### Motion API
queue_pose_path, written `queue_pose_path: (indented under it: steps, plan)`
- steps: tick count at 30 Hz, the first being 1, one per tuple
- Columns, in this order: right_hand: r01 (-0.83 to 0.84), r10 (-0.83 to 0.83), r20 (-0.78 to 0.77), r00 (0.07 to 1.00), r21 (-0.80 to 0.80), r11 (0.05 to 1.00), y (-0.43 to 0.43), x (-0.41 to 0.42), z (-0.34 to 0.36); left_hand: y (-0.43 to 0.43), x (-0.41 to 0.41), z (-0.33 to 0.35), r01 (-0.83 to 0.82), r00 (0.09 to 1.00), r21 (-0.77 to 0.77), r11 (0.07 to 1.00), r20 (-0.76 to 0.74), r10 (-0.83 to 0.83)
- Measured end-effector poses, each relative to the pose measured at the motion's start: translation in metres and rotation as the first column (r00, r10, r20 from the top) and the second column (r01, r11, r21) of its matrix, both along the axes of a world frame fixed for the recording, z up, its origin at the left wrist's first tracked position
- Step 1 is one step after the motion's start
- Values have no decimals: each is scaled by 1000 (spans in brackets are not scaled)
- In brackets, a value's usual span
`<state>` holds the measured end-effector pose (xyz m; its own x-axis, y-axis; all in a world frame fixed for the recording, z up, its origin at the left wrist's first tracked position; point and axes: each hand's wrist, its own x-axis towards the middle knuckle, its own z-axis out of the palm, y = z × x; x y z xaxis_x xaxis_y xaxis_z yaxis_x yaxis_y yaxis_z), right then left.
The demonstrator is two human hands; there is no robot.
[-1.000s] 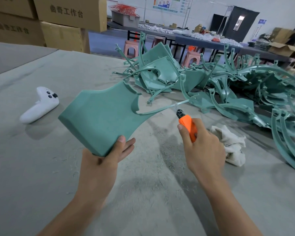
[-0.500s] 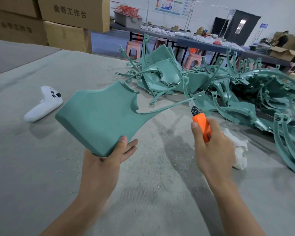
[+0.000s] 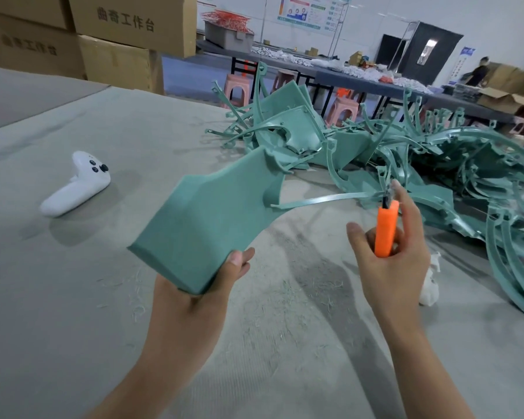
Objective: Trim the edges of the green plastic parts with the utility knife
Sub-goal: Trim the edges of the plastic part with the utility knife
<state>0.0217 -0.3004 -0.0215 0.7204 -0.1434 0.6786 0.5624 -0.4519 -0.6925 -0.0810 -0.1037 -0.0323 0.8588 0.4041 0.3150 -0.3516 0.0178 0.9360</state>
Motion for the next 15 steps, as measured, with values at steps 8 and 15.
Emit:
queue_pose_path:
  steps: [8,15]
  plan:
    - [110,-92,76,993,-289,951,-9,7,-11,-1,1,1,40,999,-134,990,39,-35]
    - [-108,115,20,993,-229,967,5,1,-13,1,3,2,70,997,-203,977,-3,-73]
